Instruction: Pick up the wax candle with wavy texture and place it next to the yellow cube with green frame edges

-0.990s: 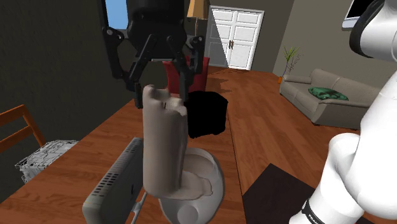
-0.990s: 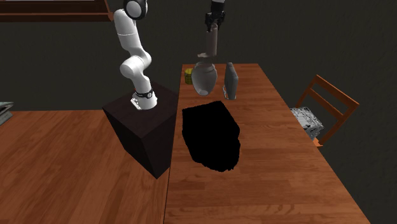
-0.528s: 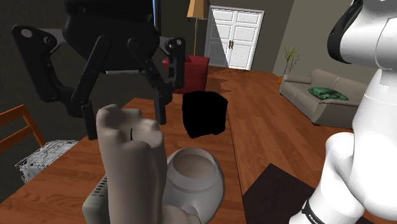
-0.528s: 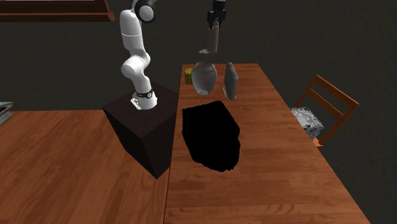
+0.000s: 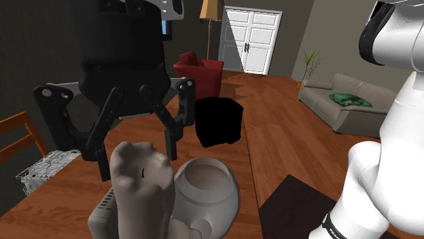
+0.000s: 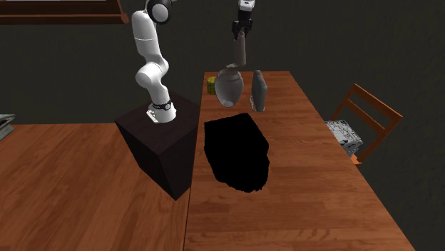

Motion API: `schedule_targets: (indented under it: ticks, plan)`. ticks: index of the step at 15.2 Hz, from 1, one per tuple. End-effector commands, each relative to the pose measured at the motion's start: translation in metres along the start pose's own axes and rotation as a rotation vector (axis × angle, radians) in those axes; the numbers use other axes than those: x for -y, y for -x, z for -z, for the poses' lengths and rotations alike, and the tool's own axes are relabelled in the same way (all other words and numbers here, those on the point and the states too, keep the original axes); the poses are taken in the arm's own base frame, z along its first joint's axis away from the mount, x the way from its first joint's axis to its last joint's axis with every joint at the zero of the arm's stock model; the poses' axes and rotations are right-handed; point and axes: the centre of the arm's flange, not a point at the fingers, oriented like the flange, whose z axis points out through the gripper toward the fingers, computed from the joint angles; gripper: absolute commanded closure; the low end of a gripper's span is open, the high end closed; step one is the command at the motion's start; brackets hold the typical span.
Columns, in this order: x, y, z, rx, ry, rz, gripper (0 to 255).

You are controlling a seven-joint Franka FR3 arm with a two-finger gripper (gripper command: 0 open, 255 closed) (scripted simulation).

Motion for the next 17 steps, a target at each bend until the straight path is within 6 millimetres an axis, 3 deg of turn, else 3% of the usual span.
schedule_targets:
  ticks: [1, 17]
  plan:
    - [0.001, -0.001, -0.010, -0.001, -0.001, 0.000, 255]
    - [0.002, -0.014, -0.093, -0.001, -0.001, 0.000, 255]
